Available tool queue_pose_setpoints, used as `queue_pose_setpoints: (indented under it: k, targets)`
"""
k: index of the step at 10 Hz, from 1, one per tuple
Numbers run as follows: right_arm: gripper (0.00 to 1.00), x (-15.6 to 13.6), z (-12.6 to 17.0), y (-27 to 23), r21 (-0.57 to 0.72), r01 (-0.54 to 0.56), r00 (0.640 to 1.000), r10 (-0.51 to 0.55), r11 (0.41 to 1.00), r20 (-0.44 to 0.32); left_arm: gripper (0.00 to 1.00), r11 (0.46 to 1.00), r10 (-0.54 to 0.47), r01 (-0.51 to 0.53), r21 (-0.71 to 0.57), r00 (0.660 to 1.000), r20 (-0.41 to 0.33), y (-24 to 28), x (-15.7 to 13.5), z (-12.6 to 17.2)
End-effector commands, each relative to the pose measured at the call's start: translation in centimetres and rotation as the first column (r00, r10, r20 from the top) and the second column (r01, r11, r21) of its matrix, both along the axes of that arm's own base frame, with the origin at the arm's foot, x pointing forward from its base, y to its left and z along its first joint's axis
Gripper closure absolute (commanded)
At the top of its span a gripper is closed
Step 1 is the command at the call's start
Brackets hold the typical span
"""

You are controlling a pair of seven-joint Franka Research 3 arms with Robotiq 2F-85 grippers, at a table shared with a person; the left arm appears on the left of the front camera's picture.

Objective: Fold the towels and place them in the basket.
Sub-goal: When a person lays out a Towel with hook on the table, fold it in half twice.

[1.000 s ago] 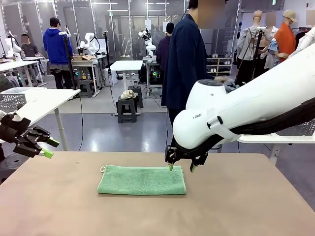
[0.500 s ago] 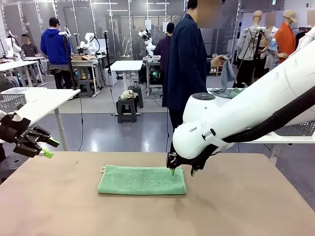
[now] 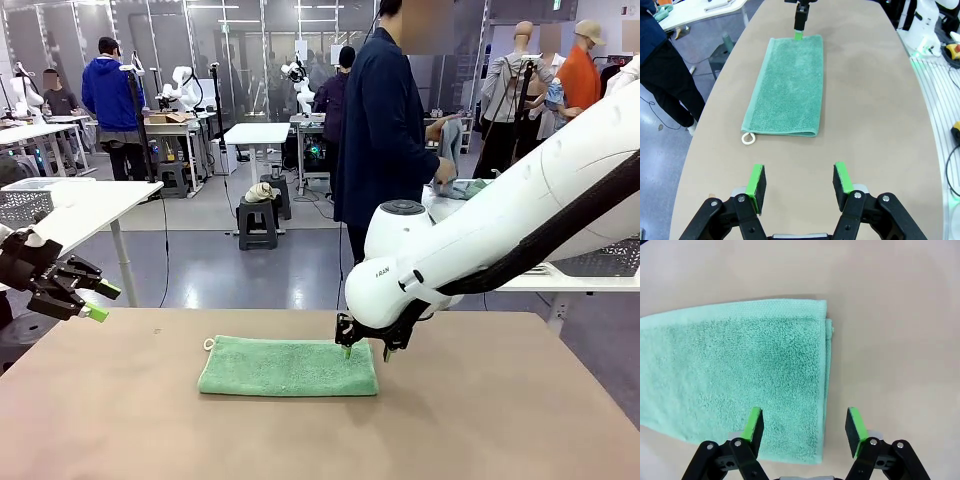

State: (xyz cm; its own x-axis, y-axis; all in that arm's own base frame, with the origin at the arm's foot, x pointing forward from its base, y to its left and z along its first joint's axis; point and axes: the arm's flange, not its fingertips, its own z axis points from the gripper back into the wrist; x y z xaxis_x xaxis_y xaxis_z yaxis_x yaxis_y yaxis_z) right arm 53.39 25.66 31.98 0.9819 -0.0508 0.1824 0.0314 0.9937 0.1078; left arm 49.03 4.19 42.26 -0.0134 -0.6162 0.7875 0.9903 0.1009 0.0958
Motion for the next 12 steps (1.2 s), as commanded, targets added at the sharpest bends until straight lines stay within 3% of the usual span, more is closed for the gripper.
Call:
queue_pose_setpoints:
  k: [1, 6, 7, 12]
  targets:
    - [0.17, 0.7, -0.7, 1.1, -0.020, 0.061, 0.998, -0.061, 0.998, 0.036, 0.31, 1.000, 0.001, -0.001, -0.001, 1.000, 0.000, 0.0, -0.1, 0.1]
    - [0.17, 1.4, -2.2, 1.4, -0.027, 0.107, 0.993, -0.106, 0.994, 0.043, 0.31, 1.000, 0.001, -0.001, -0.001, 1.000, 0.000, 0.0, -0.1, 0.1]
    - [0.37, 1.4, -2.4, 1.3, -0.022, 0.118, 0.992, -0.117, 0.993, 0.044, 0.31, 1.000, 0.001, -0.001, -0.001, 1.000, 0.000, 0.0, -0.1, 0.1]
    - [0.35, 1.8, -3.0, 1.1, -0.035, 0.147, 0.989, -0.145, 0.989, 0.039, 0.31, 1.000, 0.001, -0.001, -0.001, 1.000, 0.000, 0.0, -0.1, 0.1]
